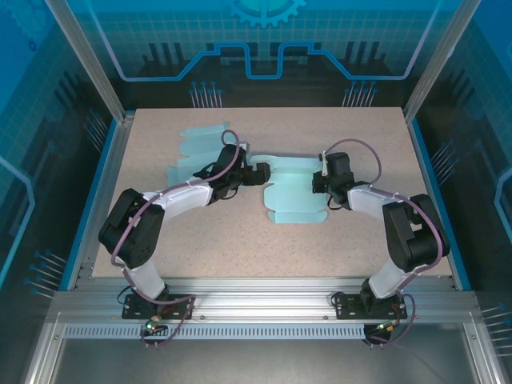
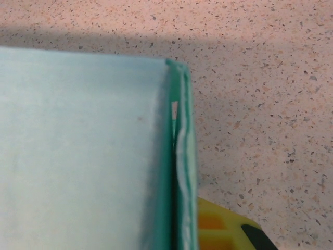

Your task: Fold the paper box

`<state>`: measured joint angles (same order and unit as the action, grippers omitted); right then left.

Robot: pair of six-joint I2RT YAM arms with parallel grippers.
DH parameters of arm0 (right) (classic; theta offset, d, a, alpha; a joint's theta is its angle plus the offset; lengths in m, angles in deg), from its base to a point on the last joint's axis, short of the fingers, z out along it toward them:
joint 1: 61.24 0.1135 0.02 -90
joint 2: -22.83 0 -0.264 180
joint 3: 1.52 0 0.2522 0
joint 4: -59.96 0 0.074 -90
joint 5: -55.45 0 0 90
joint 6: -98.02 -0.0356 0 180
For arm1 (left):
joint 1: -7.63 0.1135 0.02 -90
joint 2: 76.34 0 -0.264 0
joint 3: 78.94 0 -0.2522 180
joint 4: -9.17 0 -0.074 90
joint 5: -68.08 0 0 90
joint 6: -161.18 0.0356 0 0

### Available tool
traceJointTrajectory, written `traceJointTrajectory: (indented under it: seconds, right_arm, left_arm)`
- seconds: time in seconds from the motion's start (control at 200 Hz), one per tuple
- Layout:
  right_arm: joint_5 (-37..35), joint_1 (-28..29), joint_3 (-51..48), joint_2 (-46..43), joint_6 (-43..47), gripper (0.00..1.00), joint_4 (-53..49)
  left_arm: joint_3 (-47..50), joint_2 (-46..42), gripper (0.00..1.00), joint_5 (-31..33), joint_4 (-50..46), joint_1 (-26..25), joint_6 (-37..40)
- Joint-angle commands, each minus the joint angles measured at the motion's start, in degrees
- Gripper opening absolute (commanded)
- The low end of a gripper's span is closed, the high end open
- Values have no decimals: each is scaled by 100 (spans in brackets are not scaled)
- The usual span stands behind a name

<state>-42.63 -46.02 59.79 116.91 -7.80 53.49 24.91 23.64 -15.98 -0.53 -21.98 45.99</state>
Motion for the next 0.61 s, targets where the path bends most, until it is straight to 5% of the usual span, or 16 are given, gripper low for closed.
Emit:
traceJointTrajectory:
  seconds: [0.0, 0.6]
  right_arm:
    - [100, 43, -75, 22, -1, 0, 132]
    - [123, 44, -118, -5, 8, 0, 194]
  left_arm:
    - [-311, 129, 99, -88, 357, 32, -31]
    - [-625, 716, 99, 237, 635, -295, -263]
